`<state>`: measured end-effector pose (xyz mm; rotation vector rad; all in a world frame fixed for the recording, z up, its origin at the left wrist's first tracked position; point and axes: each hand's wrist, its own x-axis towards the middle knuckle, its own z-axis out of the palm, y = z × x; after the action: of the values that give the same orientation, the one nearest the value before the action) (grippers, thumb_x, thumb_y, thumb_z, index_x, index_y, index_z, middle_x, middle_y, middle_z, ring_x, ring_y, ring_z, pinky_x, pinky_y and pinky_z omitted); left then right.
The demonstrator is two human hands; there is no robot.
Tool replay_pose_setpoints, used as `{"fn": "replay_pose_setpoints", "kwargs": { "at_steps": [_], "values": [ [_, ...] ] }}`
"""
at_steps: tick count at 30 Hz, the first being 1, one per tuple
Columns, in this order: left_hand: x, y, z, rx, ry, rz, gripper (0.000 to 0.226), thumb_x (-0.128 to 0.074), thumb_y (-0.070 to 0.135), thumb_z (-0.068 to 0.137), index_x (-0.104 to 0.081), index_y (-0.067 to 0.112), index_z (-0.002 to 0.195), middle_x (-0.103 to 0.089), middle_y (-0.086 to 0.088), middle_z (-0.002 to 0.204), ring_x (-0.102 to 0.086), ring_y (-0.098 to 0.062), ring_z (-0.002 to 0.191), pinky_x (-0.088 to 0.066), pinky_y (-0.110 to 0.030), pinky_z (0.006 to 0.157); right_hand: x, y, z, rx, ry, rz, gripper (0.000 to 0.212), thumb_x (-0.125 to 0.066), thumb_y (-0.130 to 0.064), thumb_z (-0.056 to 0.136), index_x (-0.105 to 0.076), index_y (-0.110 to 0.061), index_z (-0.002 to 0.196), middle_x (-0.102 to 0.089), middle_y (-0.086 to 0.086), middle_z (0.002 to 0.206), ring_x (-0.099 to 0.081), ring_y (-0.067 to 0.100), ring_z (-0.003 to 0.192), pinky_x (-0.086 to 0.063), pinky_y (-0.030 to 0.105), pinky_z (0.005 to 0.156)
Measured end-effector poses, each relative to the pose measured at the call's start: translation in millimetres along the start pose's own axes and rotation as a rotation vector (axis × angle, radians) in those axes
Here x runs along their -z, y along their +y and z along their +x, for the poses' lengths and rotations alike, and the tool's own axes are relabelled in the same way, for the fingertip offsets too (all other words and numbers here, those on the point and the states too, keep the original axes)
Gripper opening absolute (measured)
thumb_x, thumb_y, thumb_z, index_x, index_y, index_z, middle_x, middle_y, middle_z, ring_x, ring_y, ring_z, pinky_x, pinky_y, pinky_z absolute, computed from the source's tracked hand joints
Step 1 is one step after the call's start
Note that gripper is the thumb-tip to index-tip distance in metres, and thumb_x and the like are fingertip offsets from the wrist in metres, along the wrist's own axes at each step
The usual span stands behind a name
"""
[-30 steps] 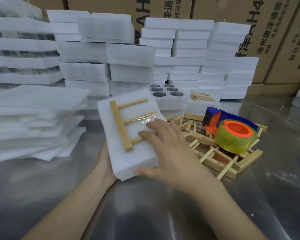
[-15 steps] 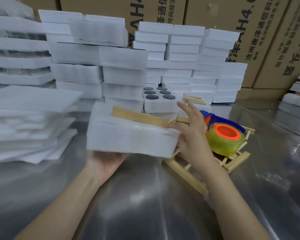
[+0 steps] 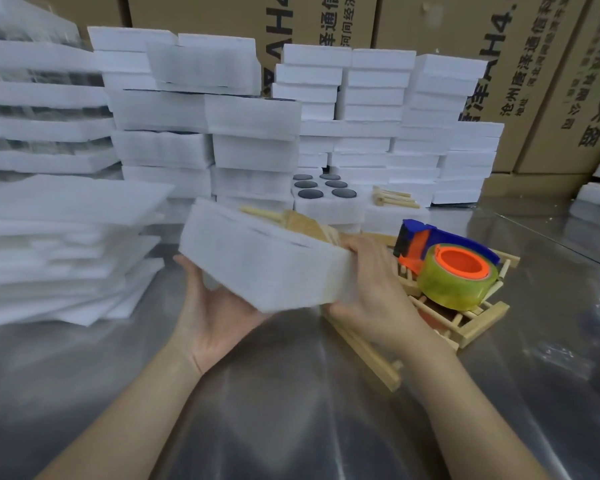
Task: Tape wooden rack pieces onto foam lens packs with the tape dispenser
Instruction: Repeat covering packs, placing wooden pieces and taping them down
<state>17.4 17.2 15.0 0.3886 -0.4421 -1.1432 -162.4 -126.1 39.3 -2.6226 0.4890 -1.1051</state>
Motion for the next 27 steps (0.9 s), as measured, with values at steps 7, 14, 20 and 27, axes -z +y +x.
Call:
{"fn": "replay_pose_setpoints", "kwargs": {
  "at_steps": [7,14,20,27],
  "values": [
    [-8.2,-6.2,-15.2,0.261,0.061,0.244,0.079,-0.071,0.072,0.060,-0.073,0.012,0.112,-0.066,-0.018,0.121,-0.065,-0.035,0.108,-0.057,-0.046,0.079,11.0,-4.2,23.8,-0.357,0.130,0.514,0.020,-0.056,-0.052,0.091,-0.056,-0.048,0.111,-0.054,-0.020,0.127,-0.051,-0.005,0.113,-0.040,0.004,0.082],
    [-8.5,-9.9,-6.8,-0.031,0.230,0.236,0.041,-0.061,0.044,0.075,-0.074,0.016,0.102,-0.072,-0.014,0.107,-0.072,-0.030,0.090,-0.059,-0.039,0.065,8.8,-6.5,13.4,-0.595,0.165,1.008,0.021,-0.044,-0.038,0.101,-0.061,-0.035,0.114,-0.073,-0.016,0.088,-0.067,-0.006,0.071,-0.056,0.029,0.077],
    [-11.4,-9.1,-12.8,-0.008,0.224,0.434,0.054,-0.070,0.039,0.071,-0.063,0.018,0.120,-0.072,-0.010,0.108,-0.072,-0.026,0.093,-0.058,-0.035,0.064,6.4,-10.9,8.6,-0.749,-0.203,1.177,0.035,-0.059,-0.056,0.087,-0.073,-0.028,0.102,-0.076,0.000,0.098,-0.073,0.019,0.087,-0.057,0.028,0.061],
    [-15.0,-7.7,-11.6,0.067,0.223,0.452,0.069,-0.042,0.074,0.077,-0.076,0.022,0.106,-0.070,-0.010,0.115,-0.068,-0.028,0.104,-0.059,-0.039,0.072,4.1,-6.1,8.4,-0.768,-0.212,1.152,0.040,-0.066,-0.040,0.087,-0.064,-0.016,0.119,-0.071,0.010,0.113,-0.067,0.033,0.106,-0.050,0.053,0.096]
  ]
}}
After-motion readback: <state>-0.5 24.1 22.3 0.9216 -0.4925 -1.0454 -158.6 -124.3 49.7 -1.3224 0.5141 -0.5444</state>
